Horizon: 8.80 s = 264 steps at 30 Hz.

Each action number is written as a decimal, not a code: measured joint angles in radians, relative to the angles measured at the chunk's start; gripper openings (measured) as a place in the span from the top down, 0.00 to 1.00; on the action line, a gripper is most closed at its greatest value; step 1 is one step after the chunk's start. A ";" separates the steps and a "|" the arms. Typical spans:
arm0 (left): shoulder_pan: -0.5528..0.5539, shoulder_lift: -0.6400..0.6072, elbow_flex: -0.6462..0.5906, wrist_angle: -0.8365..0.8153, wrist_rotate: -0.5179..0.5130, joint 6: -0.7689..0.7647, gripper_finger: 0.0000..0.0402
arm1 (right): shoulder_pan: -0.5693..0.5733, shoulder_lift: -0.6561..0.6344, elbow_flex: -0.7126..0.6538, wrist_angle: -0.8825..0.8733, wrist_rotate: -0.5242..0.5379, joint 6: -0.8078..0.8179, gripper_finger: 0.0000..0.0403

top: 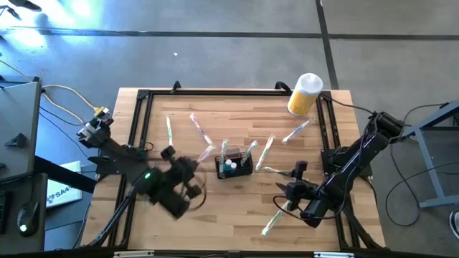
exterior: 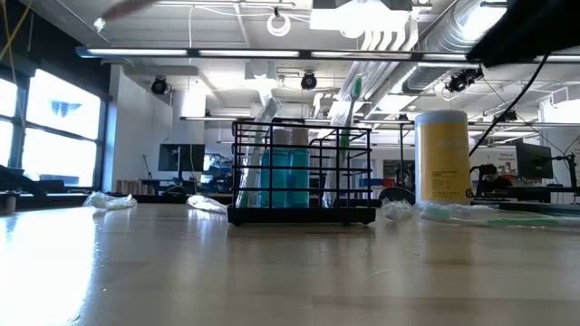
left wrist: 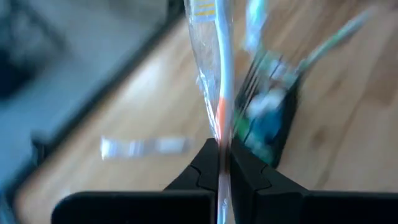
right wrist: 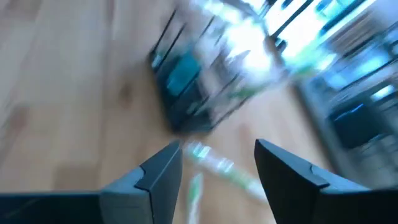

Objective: Pick & Place toothbrushing station
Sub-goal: Put the orange toothbrush into the black mesh organizer, then put the green toothbrush into the black mesh organizer

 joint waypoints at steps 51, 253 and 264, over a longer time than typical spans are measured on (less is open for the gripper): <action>0.176 0.036 -0.147 1.221 0.471 1.245 0.97 | -0.201 -0.001 0.074 1.076 -0.357 -1.028 0.96; 0.112 0.000 -0.145 0.653 0.232 0.795 0.43 | -0.243 -0.175 -0.114 0.128 -0.599 0.028 0.99; 0.111 0.033 -0.145 0.898 0.159 0.997 0.43 | -0.124 -0.200 -0.111 0.735 -0.320 -0.561 0.99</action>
